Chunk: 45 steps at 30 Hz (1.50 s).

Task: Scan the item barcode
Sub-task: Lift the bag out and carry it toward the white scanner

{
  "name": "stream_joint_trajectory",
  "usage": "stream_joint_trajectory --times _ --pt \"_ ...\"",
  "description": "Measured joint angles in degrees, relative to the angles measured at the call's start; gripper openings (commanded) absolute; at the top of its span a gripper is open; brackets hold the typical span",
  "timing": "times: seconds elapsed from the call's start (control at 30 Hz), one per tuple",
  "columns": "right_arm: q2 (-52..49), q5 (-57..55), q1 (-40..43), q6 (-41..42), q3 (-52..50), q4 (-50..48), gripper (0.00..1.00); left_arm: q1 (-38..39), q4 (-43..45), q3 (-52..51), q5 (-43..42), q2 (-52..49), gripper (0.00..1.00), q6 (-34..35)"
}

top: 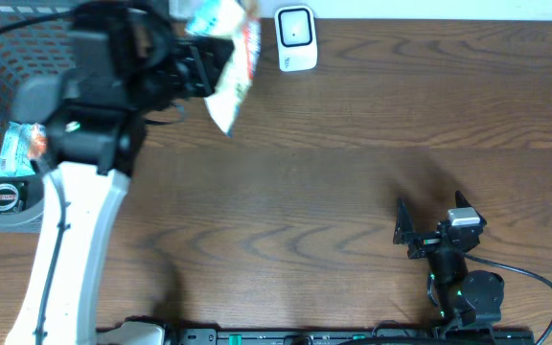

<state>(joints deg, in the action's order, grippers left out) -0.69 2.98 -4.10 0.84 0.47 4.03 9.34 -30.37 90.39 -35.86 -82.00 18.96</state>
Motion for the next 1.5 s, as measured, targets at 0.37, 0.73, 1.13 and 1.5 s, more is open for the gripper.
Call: stream_joint_trajectory --times 0.37,0.73,1.13,1.5 --pt "0.00 0.00 0.00 0.00 0.00 0.00 0.99 8.33 -3.43 0.00 2.14 -11.63 0.07 -0.83" --pt "0.00 -0.02 0.00 0.00 0.00 0.00 0.99 13.40 -8.74 0.00 14.14 -16.33 0.08 -0.83" --pt "0.00 -0.02 0.00 0.00 0.00 0.00 0.99 16.06 -8.74 0.00 15.56 -16.72 0.08 3.23" --pt "0.00 0.00 0.00 0.00 0.00 0.00 0.99 16.26 -8.68 0.00 22.67 -16.85 0.08 17.49"
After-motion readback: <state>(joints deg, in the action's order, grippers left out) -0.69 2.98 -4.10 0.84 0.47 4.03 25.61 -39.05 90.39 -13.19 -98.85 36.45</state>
